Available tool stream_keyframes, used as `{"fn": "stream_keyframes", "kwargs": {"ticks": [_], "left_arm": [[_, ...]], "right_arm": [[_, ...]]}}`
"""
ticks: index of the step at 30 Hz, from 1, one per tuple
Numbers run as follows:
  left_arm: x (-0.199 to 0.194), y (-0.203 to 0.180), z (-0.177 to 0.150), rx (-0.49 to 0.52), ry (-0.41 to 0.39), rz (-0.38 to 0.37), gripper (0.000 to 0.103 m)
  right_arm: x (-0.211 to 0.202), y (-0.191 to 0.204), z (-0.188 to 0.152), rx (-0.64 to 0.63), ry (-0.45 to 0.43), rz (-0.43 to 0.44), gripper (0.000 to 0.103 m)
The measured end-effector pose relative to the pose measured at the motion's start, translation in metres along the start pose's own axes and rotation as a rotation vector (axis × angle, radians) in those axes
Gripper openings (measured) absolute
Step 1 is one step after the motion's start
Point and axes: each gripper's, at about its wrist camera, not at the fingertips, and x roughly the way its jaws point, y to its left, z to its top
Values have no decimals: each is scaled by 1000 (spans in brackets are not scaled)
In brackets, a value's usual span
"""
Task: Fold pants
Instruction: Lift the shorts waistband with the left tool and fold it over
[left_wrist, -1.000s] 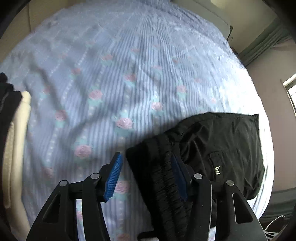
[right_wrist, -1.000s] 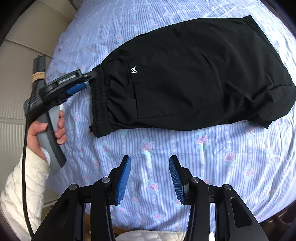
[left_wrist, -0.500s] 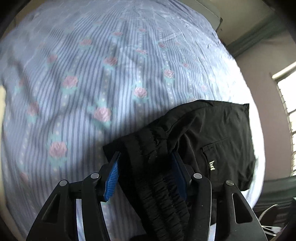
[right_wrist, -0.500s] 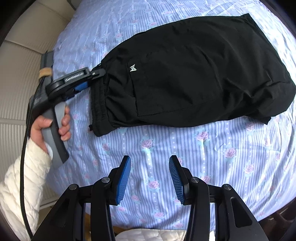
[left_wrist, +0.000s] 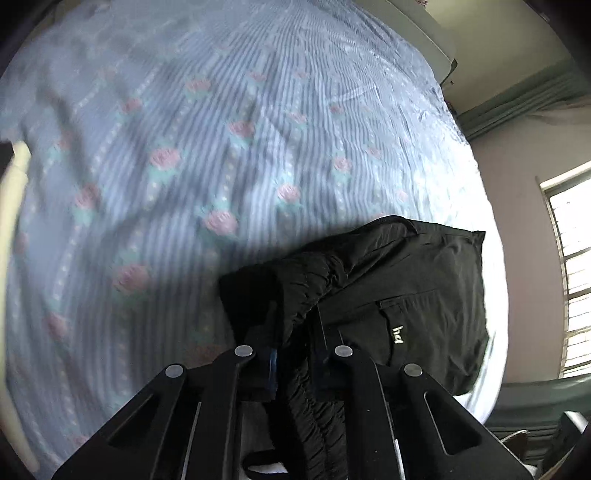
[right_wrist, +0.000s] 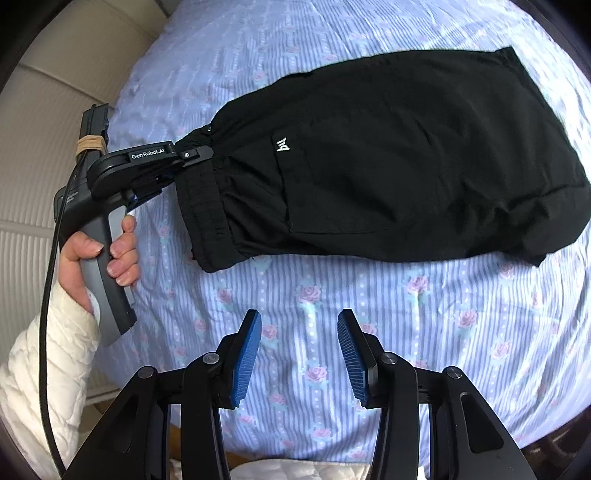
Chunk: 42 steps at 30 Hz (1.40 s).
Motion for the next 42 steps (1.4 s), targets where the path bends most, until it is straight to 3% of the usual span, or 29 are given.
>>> {"fn": "stream_keyframes", "kwargs": {"ticks": [2,5,7,9,12,16,21,27,30,33,37,41,42], "left_arm": [[8,-4,1,28,15,41,15],[11,-11,1,41,23,88,31],[6,-16,0,37,30,87,56],[-11,-19,-6,26,8,69,70],[-34,-12,-26,-10,-4,10,76],[-32,6,-63,-129,52,-101,79],[-3,6,-72,-140,99,-107,79],[30,-4,-66,-69,107,-93,94],[35,-6,-62,-86,113,-144,92],[37,-13,-56,-101,177,-305,64],[28,-10,-55,-144,189,-541,45],[18,-15,-59,-188,124,-713,45],[21,-17,-58,-192,122,-716,47]], "right_arm": [[0,-1,-2,7,-3,-1,45],[0,-6,-1,23,2,-1,45],[-3,-10,-2,37,-7,2,45],[-7,-16,-2,49,-18,7,45],[-13,-27,-8,66,-25,3,45],[-9,-37,-15,85,0,-10,45],[1,-39,-26,86,39,-27,45],[1,-30,-29,65,33,-35,45],[2,-31,-30,77,27,-34,45],[5,-33,-29,96,35,-20,45],[2,-31,-30,83,27,-28,45],[0,-25,-29,62,7,-13,45],[1,-24,-29,58,8,-14,45]]}}
